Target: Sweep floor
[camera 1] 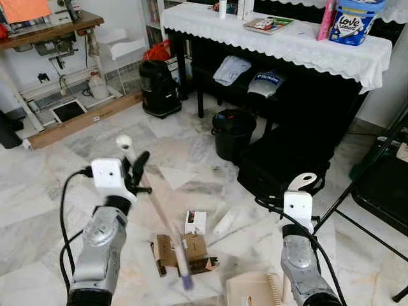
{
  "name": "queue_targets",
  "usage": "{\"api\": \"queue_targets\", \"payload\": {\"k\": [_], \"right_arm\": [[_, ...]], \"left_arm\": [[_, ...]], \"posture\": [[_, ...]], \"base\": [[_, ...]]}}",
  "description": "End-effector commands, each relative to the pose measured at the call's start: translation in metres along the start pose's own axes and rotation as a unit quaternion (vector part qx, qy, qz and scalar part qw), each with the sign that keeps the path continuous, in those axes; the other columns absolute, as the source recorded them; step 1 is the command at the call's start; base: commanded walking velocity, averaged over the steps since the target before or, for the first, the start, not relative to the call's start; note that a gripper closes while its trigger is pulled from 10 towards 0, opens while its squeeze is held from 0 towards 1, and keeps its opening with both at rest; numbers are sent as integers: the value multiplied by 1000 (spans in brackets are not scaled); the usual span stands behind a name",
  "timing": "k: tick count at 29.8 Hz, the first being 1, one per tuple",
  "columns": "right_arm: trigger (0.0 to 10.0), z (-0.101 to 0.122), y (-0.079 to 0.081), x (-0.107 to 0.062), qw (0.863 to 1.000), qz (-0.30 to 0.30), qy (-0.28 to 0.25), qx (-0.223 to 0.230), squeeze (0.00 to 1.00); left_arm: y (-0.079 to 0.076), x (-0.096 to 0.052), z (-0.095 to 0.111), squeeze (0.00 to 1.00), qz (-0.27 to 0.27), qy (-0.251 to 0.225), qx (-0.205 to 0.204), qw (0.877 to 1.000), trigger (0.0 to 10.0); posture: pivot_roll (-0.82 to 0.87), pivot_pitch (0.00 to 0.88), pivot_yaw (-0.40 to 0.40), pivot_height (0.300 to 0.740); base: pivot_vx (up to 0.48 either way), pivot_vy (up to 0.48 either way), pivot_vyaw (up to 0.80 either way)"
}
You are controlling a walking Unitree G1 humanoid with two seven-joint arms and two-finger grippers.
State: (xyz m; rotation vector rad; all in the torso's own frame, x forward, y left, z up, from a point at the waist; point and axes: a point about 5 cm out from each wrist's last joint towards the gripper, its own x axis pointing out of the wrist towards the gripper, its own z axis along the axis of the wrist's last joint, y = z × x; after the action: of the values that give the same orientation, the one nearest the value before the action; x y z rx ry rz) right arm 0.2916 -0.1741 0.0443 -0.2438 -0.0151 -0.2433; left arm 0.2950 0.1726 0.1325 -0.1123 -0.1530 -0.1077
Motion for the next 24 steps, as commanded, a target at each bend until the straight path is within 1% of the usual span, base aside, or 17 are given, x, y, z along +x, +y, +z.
{"api": "queue_targets", "payload": {"k": [1, 3, 5, 7, 16, 24], "right_arm": [[10000, 6, 1, 3, 1000, 0, -16, 4, 0], [10000, 7, 1, 4, 1000, 0, -16, 5, 0], [10000, 9, 1, 5, 1000, -2, -19, 7, 0], [10000, 10, 1, 6, 1000, -2, -21, 8, 0], [10000, 12, 0, 8, 1000, -2, -24, 9, 0], [10000, 12, 1, 8, 1000, -1, -23, 9, 0]], "left_arm": [[-2, 1, 6, 0, -11, -13, 11, 1000, 10000], [-1, 0, 4, 0, -11, -9, 17, 1000, 10000], [3, -4, -2, 0, -4, -1, 31, 1000, 10000], [4, -5, -3, 0, -1, 2, 35, 999, 10000], [6, -7, -8, 0, 6, 9, 38, 999, 10000], [8, -8, -13, 0, 9, 17, 55, 998, 10000]], "posture": [[85, 0, 56, 740], [82, 0, 56, 740], [81, 0, 56, 740], [81, 0, 56, 740], [76, 10, 57, 740], [77, 16, 54, 740]], "base": [[0, 0, 0], [0, 0, 0], [0, 0, 0], [0, 0, 0], [0, 0, 0], [0, 0, 0]]}}
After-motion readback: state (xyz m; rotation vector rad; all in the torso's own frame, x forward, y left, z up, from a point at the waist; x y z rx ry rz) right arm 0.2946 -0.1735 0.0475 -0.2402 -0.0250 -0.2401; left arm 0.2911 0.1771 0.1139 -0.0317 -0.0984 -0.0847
